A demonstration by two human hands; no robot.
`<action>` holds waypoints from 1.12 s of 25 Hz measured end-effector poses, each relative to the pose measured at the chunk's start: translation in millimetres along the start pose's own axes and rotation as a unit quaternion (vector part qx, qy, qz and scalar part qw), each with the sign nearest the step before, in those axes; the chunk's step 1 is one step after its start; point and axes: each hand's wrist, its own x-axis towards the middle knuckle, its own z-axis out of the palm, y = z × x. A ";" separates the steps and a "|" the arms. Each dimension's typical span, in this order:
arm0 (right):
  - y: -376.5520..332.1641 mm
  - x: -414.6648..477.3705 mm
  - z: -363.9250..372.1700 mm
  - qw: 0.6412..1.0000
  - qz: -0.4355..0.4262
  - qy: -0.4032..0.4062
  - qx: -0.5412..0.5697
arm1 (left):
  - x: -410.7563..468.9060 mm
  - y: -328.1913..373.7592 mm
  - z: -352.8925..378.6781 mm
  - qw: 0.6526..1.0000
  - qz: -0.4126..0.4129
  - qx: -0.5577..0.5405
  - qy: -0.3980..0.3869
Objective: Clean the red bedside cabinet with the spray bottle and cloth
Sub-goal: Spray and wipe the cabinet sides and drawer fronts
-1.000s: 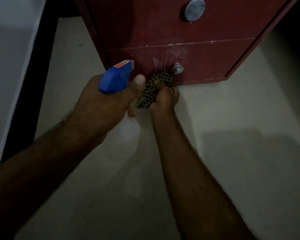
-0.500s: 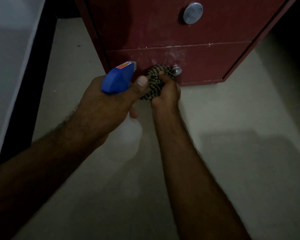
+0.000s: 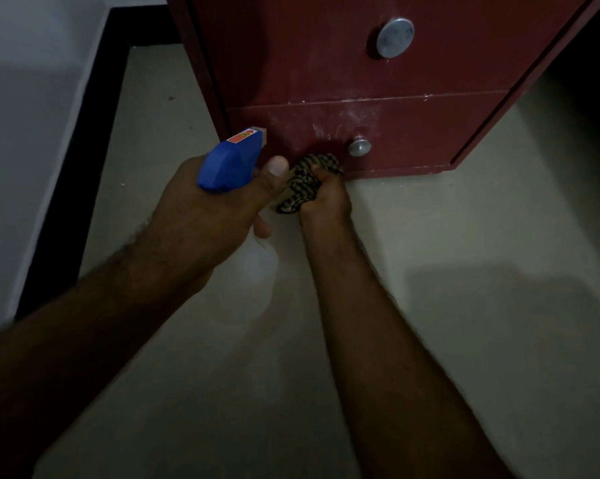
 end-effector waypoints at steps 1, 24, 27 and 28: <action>2.0 -0.5 -0.5 1.000 -0.003 0.001 -0.007 | -0.3 0.0 -1.5 1.000 0.002 -0.004 0.004; 17.4 -15.2 20.0 0.997 -0.049 -0.010 -0.064 | -10.6 3.0 -25.5 0.999 -0.008 0.028 0.028; 18.6 -17.3 19.7 0.997 -0.026 0.013 -0.078 | -13.0 3.8 -26.9 0.999 0.004 0.016 0.027; 17.4 -18.1 21.3 0.997 -0.033 0.012 -0.071 | -13.2 2.9 -27.6 1.000 0.006 0.015 0.025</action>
